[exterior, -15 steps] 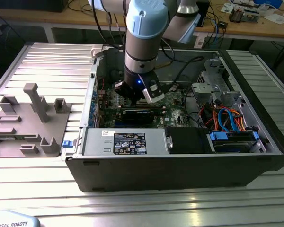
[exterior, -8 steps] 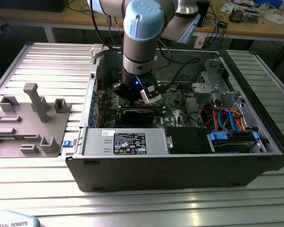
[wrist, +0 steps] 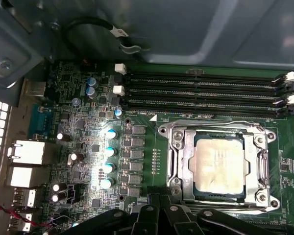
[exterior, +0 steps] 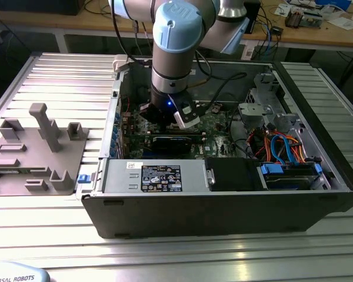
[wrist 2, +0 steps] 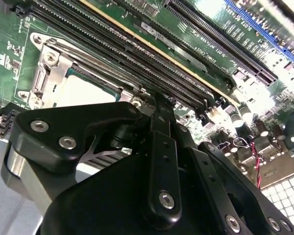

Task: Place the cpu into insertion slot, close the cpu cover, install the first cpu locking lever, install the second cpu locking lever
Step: 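Install the second cpu locking lever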

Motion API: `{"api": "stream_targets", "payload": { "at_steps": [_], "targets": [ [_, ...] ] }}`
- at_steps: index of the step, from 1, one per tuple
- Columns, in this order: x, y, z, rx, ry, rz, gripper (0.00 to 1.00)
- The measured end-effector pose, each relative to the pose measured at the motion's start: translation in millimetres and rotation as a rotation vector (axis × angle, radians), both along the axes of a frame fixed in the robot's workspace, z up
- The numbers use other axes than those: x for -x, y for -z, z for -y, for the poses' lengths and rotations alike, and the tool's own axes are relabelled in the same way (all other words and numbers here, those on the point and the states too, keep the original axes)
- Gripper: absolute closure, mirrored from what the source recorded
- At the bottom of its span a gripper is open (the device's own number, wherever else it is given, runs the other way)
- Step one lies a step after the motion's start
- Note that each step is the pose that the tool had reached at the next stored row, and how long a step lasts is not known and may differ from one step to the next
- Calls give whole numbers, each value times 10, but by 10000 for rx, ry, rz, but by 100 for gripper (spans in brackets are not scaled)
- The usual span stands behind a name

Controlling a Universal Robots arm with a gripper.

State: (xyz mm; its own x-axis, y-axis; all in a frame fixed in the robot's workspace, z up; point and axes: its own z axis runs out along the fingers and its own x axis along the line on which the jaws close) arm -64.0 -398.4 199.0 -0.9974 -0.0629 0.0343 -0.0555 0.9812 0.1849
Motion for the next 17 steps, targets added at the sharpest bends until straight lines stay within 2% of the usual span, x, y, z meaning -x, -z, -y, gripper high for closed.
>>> {"api": "stream_targets", "payload": {
  "at_steps": [3, 6, 10, 16, 17],
  "targets": [
    [0, -25, -1, -6, 0, 7, 89],
    [-4, -124, 0, -2, -1, 7, 89],
    [-137, -126, -1, 111, 7, -84, 89],
    [-356, -126, -20, 216, 5, -218, 89],
    [-417, -126, -39, 287, 6, -266, 89]
  ]
}}
